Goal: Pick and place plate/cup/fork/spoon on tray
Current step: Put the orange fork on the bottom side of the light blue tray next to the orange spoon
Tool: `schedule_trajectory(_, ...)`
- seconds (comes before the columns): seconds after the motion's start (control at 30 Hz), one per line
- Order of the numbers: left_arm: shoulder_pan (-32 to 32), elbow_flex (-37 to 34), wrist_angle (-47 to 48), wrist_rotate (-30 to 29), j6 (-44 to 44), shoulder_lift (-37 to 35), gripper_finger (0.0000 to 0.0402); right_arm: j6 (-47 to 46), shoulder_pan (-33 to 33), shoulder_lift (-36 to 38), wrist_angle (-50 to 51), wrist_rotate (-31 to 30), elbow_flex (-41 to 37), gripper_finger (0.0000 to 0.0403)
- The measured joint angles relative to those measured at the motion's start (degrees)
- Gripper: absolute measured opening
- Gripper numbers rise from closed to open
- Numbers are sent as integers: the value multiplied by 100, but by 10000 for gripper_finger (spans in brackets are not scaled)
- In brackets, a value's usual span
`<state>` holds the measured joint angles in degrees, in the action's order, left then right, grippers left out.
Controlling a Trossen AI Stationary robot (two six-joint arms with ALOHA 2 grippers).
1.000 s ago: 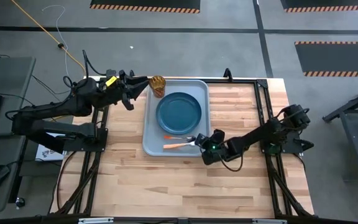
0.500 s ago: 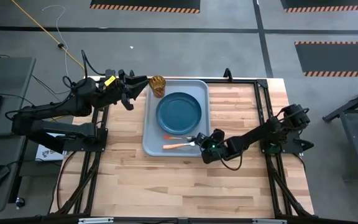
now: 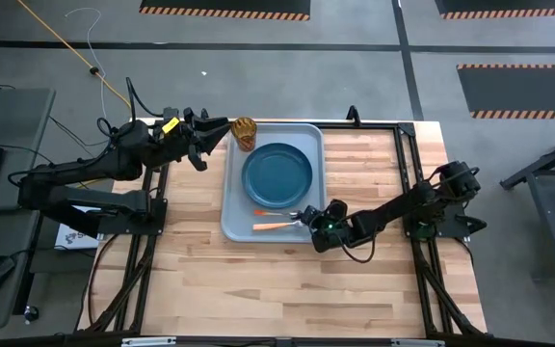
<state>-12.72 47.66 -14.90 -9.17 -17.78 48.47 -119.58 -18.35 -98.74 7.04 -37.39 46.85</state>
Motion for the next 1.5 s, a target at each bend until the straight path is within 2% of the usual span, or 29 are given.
schedule_trajectory(0.2,-1,0,0,0,0,2,133,413,0,0,-111,386,0,143)
schedule_trajectory(0.3,1,0,0,0,0,2,133,567,0,0,-135,609,0,144)
schedule_trajectory(0.5,0,0,0,0,0,2,133,701,65,0,-328,653,0,144)
schedule_trajectory(0.8,-1,0,0,-2,0,4,133,1452,440,0,-579,1171,0,144)
schedule_trajectory(1.07,-1,0,0,-2,0,4,133,1461,461,0,-653,1538,0,144)
schedule_trajectory(1.5,-1,0,0,-24,144,4,133,1505,459,0,-569,1439,-2,144)
